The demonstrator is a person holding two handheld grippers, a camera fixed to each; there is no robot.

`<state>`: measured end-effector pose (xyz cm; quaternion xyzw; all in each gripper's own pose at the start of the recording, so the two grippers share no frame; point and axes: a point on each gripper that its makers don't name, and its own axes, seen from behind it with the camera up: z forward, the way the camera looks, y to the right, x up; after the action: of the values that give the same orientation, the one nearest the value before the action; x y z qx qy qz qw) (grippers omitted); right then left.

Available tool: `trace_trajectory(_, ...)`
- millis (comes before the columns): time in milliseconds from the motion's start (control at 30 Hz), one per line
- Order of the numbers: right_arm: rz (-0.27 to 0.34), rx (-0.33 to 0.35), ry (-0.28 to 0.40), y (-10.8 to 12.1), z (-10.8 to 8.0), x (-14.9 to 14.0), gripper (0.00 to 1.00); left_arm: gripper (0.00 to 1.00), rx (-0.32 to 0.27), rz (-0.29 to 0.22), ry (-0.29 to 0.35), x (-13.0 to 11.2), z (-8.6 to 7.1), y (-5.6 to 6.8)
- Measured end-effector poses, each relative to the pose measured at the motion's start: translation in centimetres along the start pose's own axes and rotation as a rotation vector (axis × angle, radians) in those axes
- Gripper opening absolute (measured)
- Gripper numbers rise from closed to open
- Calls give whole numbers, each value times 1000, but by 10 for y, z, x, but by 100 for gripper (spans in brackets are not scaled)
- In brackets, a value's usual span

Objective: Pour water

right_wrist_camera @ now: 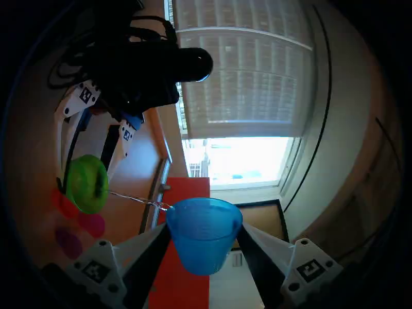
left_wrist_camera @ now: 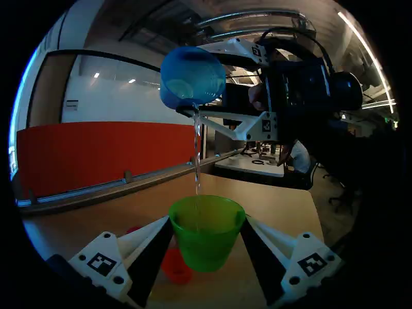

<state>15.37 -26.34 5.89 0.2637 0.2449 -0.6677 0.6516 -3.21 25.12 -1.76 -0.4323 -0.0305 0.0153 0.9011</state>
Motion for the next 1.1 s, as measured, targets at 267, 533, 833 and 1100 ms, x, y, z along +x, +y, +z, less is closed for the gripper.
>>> trace_trajectory(267,-25,-6,-2,3,0,1,89,86,2,-1,0,1,0,-1)
trace_trajectory(533,-44,-9,2,5,0,3,89,86,6,-1,1,0,-1,-2)
trace_trajectory(833,-61,-3,5,3,0,6,89,86,8,-4,4,1,-1,-3)
trace_trajectory(1100,-54,-5,7,3,-1,10,89,86,11,-6,4,1,-1,-4)
